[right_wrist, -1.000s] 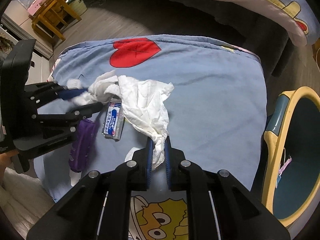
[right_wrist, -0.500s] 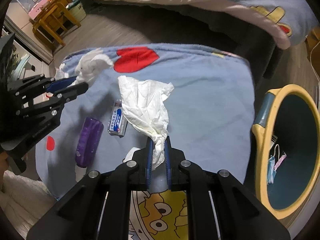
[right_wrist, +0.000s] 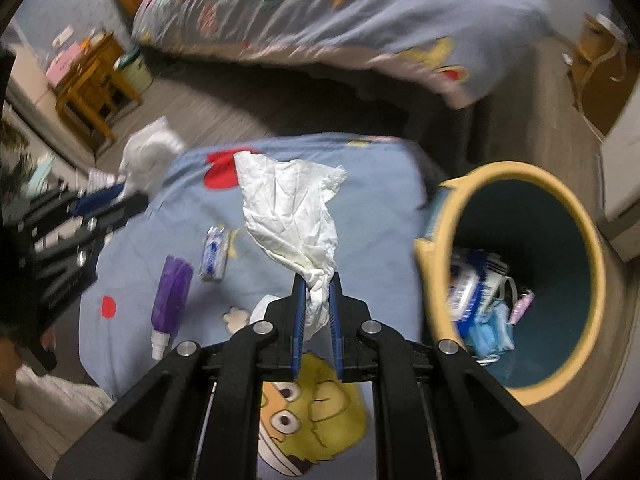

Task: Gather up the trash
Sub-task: 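Carry both white tissues over the trash bin with both tools, then open both tools over the bin to drop the tissues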

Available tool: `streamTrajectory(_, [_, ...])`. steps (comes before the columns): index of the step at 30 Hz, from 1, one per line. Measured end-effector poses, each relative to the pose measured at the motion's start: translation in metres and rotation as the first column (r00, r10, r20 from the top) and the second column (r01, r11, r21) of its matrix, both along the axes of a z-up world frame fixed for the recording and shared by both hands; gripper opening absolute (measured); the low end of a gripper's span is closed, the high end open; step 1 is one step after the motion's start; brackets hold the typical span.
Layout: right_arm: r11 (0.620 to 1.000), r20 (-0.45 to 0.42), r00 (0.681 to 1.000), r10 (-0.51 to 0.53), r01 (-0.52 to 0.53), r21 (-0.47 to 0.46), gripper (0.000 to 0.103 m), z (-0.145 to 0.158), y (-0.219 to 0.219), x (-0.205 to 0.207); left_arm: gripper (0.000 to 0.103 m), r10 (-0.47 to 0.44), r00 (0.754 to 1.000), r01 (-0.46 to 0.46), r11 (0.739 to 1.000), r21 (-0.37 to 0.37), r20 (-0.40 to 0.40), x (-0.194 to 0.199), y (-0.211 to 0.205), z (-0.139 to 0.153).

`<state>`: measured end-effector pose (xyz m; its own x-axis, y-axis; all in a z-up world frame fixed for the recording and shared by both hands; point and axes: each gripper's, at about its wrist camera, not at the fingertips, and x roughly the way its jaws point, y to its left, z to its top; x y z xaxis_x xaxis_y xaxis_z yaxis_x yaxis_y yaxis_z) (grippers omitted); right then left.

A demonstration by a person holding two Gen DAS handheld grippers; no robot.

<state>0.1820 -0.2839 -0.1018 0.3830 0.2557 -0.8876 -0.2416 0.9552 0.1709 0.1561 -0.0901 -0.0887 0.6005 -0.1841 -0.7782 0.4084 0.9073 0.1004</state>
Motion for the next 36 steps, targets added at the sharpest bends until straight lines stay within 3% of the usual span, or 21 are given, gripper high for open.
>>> streamTrajectory(8, [0.966,0.055,0.964,-0.259,0.259,0.006,0.011,0.011,-0.103,-0.002,0.020,-0.148,0.989,0.149,0.989,-0.026,0.028,-0.029,-0.067,0.015])
streamTrajectory(13, [0.907,-0.001,0.908,-0.420,0.419,0.032,0.011,-0.008,-0.162,-0.006,0.020,-0.217,0.976,0.217,0.976,-0.003,0.003,-0.044,-0.115,0.004])
streamTrajectory(22, [0.851,-0.077,0.854,-0.515,0.520,0.071,0.011,-0.035,-0.198,-0.008,0.020,-0.264,0.961,0.265,0.964,-0.002,-0.083,-0.023,-0.198,-0.023])
streamTrajectory(30, [0.784,-0.106,0.806,-0.582,0.591,0.191,0.012,-0.040,-0.229,-0.013,0.022,-0.259,0.963,0.259,0.966,-0.007,-0.072,0.009,-0.235,-0.025])
streamTrajectory(32, [0.774,-0.108,0.800,-0.590,0.598,0.208,0.015,-0.040,-0.233,-0.013,0.026,-0.255,0.965,0.254,0.967,-0.025,-0.052,0.015,-0.240,-0.021])
streamTrajectory(35, [0.763,-0.107,0.794,-0.599,0.606,0.225,0.031,-0.040,-0.235,-0.014,0.043,-0.250,0.968,0.249,0.968,-0.034,-0.034,0.022,-0.244,-0.018])
streamTrajectory(36, [0.760,-0.106,0.792,-0.602,0.608,0.229,0.034,-0.039,-0.235,-0.014,0.054,-0.248,0.968,0.247,0.968,-0.037,-0.029,0.021,-0.244,-0.018])
